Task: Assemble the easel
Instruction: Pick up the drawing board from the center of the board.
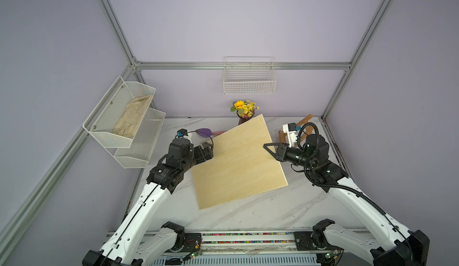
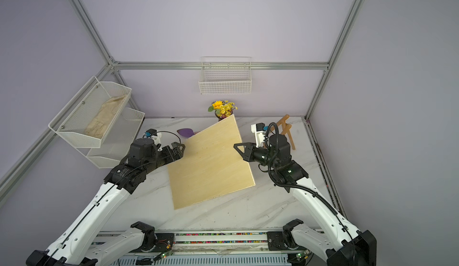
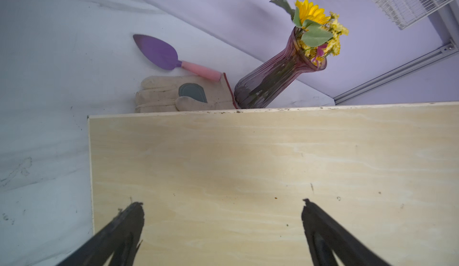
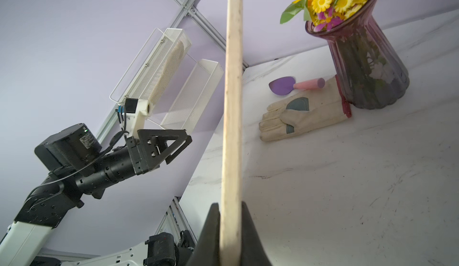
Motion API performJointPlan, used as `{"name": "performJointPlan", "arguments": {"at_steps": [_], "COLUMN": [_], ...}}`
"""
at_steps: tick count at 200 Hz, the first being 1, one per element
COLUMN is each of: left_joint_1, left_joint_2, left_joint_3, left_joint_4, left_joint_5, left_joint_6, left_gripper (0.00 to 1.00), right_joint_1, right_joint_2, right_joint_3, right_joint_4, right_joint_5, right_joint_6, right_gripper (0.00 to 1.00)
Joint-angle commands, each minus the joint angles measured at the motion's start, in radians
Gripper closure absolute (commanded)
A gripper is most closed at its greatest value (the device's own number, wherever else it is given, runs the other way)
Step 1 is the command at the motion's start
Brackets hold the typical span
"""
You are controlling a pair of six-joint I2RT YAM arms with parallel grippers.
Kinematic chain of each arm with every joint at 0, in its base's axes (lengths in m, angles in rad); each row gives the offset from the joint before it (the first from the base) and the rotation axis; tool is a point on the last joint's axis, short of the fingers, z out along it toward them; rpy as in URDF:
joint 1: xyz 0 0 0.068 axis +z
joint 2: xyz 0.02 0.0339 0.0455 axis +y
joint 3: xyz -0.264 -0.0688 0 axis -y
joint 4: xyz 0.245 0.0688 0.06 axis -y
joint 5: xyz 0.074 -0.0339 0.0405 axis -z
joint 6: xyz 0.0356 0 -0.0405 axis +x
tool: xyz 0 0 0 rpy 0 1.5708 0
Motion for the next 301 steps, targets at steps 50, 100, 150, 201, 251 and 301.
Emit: {"name": "performJointPlan", "arguments": {"at_steps": [50, 100, 150, 201, 251, 301], "left_joint_1": [-0.005, -0.007, -0.007, -0.005, -0.005, -0.007], "left_joint_2": [0.049, 0.082, 0.040, 0.027, 0.131, 0.233], "left_joint_3": [0.168, 0.232, 0.274, 0.371, 0.570, 0.686], "left_joint_4": [-0.007, -0.006, 0.039, -0.005, -0.229, -0.373], "left_joint_5": [0.000, 0.040, 0.103, 0.222, 0.368, 0.552], "left_joint_6": [0.119, 0.234, 0.513, 0.827, 1.107, 1.302], "left_gripper": [0.00, 0.00, 0.01, 0.02, 0.03, 0.04], "right_joint_1": [0.069, 0.180, 0.183, 0.183, 0.182, 0.182], "right_joint_2": [0.045, 0.033, 0.007, -0.010, 0.020, 0.060], "right_joint_3": [0.035, -0.062, -0.197, -0.258, -0.301, -0.319], "right_joint_4": [0.388, 0.465, 0.543, 0.519, 0.560, 0.562], "right_joint_5": [0.201, 0.280, 0.209, 0.124, 0.090, 0.052], "right_joint_6": [-0.180, -0.412, -0.482, -0.565, -0.591, -0.630], "right_gripper": [1.00, 1.00, 1.00, 1.00, 1.00, 1.00]}}
